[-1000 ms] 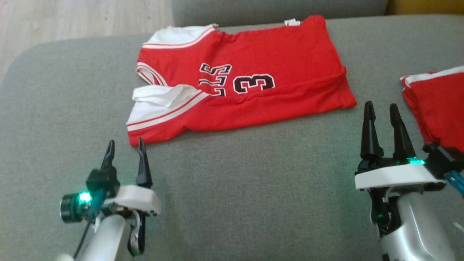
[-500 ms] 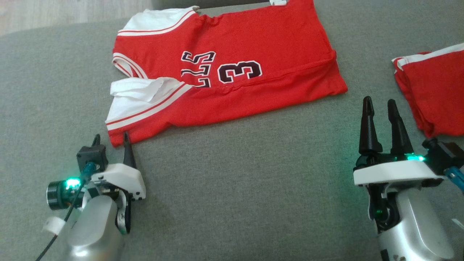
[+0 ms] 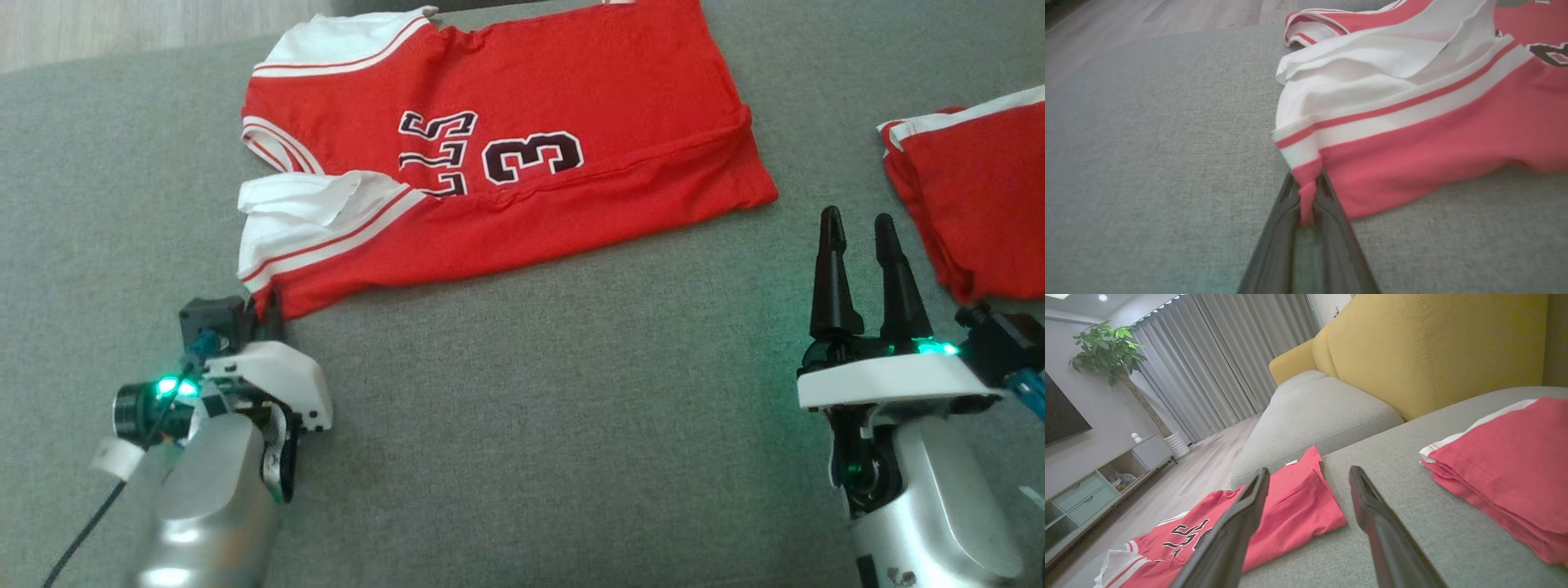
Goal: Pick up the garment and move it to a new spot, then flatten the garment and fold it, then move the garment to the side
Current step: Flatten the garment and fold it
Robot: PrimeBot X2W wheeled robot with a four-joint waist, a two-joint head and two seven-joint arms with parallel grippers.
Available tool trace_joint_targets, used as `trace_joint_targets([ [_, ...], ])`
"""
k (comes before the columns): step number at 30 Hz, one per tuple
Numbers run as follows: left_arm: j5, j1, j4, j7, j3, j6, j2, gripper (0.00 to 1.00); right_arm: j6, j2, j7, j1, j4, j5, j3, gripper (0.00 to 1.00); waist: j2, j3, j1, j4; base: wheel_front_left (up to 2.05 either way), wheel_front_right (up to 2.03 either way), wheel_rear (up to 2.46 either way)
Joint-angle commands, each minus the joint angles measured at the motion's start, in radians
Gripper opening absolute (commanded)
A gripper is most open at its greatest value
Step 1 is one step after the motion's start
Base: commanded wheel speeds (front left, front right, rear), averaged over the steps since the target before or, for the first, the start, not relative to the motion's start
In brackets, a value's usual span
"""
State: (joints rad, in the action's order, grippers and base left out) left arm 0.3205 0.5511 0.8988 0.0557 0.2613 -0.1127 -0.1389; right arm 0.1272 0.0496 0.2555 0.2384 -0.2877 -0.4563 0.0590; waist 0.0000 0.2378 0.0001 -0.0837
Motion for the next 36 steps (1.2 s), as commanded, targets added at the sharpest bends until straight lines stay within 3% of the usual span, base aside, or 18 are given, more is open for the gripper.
trace_joint_targets([
  [1, 0.010, 0.007, 0.002, 0.008, -0.024, 0.001, -0.026, 0.00, 0.003, 0.001, 0.006, 0.032, 0.029, -0.002, 0.022, 1.00, 0.0000, -0.007, -0.0001, 0.004, 0.00, 0.00, 0.00],
  [10, 0.008, 0.037, -0.091, 0.157, -0.014, 0.018, 0.002, 0.00, 0.003, 0.001, 0.006, 0.076, -0.069, 0.081, -0.003, 1.00, 0.0000, -0.032, -0.0001, 0.049, 0.00, 0.00, 0.00],
  [13, -0.010, 0.052, -0.146, 0.181, 0.003, 0.023, 0.006, 0.00, 0.003, 0.001, -0.008, 0.134, -0.158, 0.131, -0.034, 1.00, 0.0000, -0.032, -0.0001, 0.065, 0.00, 0.00, 0.00],
  [17, -0.023, 0.063, -0.219, 0.194, 0.017, 0.020, 0.014, 0.00, 0.003, 0.001, -0.084, 0.232, -0.296, 0.210, -0.079, 1.00, 0.0000, -0.019, -0.0001, 0.083, 0.00, 0.00, 0.00],
  [18, -0.030, 0.061, -0.250, 0.196, 0.025, 0.017, 0.017, 0.00, 0.003, 0.001, -0.126, 0.278, -0.368, 0.305, -0.116, 1.00, 0.0000, -0.012, -0.0001, 0.091, 0.00, 0.00, 0.00],
  [22, -0.038, 0.053, -0.287, 0.194, 0.046, 0.019, 0.023, 0.00, 0.003, 0.001, -0.181, 0.359, -0.497, 0.366, -0.175, 1.00, 0.0000, 0.000, -0.0001, 0.109, 0.00, 0.00, 0.00],
  [35, -0.040, 0.029, -0.343, 0.175, 0.082, 0.015, 0.023, 0.00, 0.003, 0.001, -0.211, 0.491, -0.788, 0.522, -0.296, 1.00, 0.0000, 0.011, -0.0001, 0.145, 0.00, 0.00, 0.00],
  [36, -0.039, 0.027, -0.345, 0.173, 0.083, 0.014, 0.022, 0.00, 0.003, 0.001, -0.207, 0.496, -0.803, 0.527, -0.301, 0.84, 0.0000, 0.010, -0.0001, 0.145, 0.00, 0.00, 0.00],
])
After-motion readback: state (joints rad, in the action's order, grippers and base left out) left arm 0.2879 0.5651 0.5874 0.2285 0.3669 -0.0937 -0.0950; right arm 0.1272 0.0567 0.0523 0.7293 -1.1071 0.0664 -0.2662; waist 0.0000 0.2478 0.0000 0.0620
